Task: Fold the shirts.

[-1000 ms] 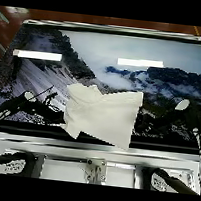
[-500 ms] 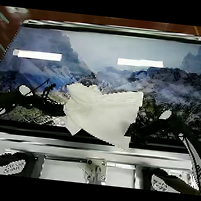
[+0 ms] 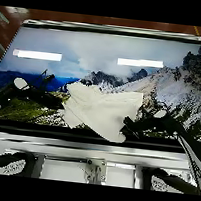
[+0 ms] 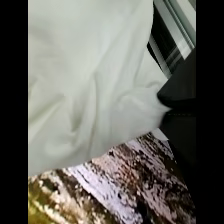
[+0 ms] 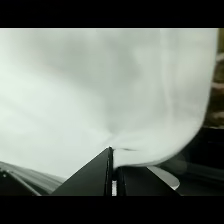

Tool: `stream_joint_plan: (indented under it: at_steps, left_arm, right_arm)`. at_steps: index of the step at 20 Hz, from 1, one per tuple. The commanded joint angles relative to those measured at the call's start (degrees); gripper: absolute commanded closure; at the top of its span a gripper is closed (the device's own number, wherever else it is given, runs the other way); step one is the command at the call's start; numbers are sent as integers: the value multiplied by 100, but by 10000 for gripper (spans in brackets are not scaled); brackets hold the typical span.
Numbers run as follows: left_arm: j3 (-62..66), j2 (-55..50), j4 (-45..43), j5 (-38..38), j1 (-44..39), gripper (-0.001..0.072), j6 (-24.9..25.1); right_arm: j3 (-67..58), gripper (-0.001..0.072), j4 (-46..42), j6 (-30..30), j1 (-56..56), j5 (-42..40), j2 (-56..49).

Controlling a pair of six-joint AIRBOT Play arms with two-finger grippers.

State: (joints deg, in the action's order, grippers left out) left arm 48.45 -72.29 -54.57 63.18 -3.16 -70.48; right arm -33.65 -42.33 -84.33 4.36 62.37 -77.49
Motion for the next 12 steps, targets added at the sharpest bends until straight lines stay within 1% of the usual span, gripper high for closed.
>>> stream_joint_plan:
  at_steps: [1,3,4,5,6,8,9,10,12]
  left_arm:
    - [542,380,-1530,-42,-9,664,-667]
    - [1248,946,-2682,273,-7,663,-1019]
    - [1683,1244,-3095,433,-7,663,-1091]
    - [2186,1550,-3379,516,-7,662,-1126]
    - [2774,1851,-3462,490,-7,661,-1126]
    - [4022,2365,-3202,122,-9,660,-1128]
    - [4540,2553,-2966,-181,-9,660,-1126]
    - [5025,2717,-2691,-529,-9,660,-1123]
    - [5705,2922,-2352,-957,-9,660,-1123]
  right_arm:
    - [-431,644,616,866,11,472,175]
    - [-1123,645,619,964,11,697,638]
    - [-1578,644,621,1121,11,682,951]
    - [-2175,644,612,1506,9,619,1329]
    - [-2782,644,555,1805,11,411,1679]
    - [-4026,644,431,1731,11,-590,2330]
    - [-4607,644,409,1510,11,-1110,2570]
    - [-5090,644,400,1241,11,-1419,2732]
    - [-5899,644,297,826,11,-1469,2898]
